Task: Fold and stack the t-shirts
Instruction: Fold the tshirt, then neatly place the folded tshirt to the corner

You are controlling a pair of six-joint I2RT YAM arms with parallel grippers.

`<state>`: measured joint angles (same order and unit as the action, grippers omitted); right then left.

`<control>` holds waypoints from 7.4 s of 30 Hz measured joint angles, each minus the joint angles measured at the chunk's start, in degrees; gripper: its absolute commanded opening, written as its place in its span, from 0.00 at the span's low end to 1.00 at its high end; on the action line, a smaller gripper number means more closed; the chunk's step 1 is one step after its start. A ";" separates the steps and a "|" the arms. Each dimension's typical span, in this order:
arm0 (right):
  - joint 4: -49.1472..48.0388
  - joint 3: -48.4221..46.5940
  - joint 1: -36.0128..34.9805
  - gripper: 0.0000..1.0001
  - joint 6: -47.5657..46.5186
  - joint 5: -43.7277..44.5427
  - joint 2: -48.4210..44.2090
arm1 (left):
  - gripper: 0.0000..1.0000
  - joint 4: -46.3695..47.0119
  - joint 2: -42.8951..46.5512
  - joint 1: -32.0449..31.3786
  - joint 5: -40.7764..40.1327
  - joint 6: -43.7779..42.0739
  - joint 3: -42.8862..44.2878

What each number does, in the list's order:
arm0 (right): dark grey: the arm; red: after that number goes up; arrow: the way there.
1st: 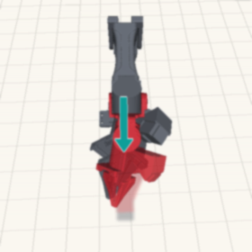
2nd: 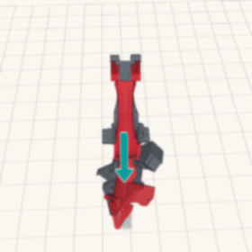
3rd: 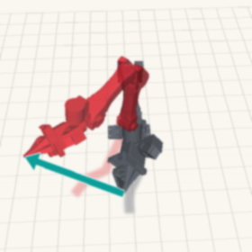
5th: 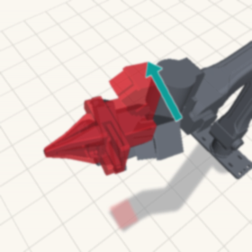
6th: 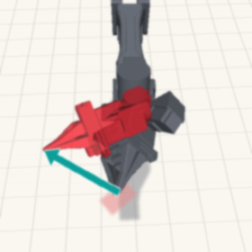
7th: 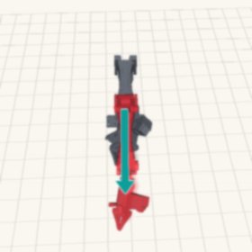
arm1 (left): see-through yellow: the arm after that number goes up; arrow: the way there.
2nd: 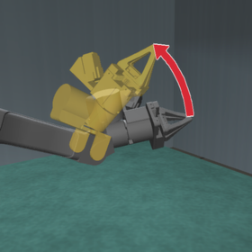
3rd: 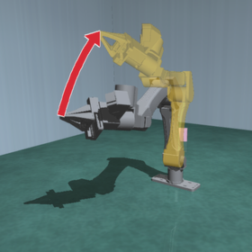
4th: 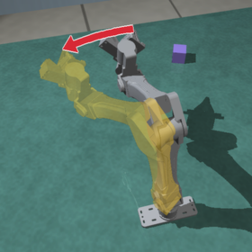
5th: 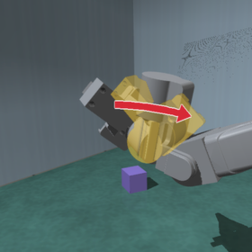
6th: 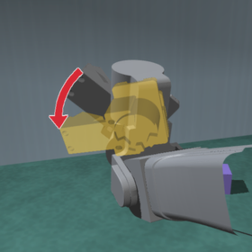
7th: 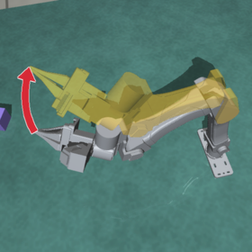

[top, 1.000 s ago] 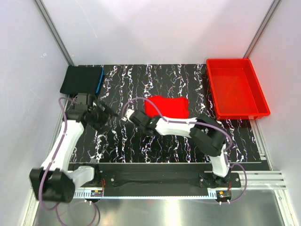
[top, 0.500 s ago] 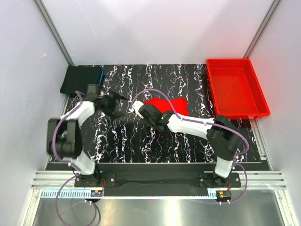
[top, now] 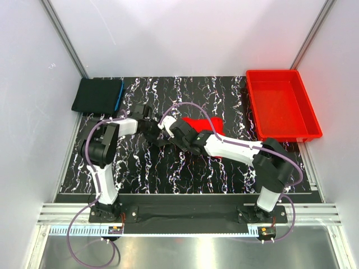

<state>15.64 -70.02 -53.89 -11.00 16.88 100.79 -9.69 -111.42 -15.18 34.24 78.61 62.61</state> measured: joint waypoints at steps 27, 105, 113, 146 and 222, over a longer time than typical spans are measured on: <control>-0.72 1.84 1.62 0.48 4.72 -4.17 -1.95 | 0.00 -1.40 -12.02 -1.42 0.24 -4.24 13.68; 29.18 -8.79 12.66 1.00 22.34 -9.07 -9.73 | 0.00 -20.55 -14.95 20.31 -56.08 -93.18 66.12; 29.75 -10.05 12.70 1.00 22.97 -9.07 -8.22 | 0.00 -20.00 -17.07 22.84 -52.74 -93.20 67.08; 32.13 -19.37 14.16 1.00 21.46 -11.82 0.81 | 0.00 -15.96 -13.64 26.18 -54.45 -96.17 62.03; 21.18 9.94 20.94 1.00 35.54 -20.04 -35.21 | 0.63 -23.26 22.51 -8.63 -43.43 -61.77 26.23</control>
<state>36.82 -60.07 -32.95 24.53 -3.16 65.58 -32.95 -88.90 -23.81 -9.19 16.84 88.84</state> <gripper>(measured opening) 0.994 0.613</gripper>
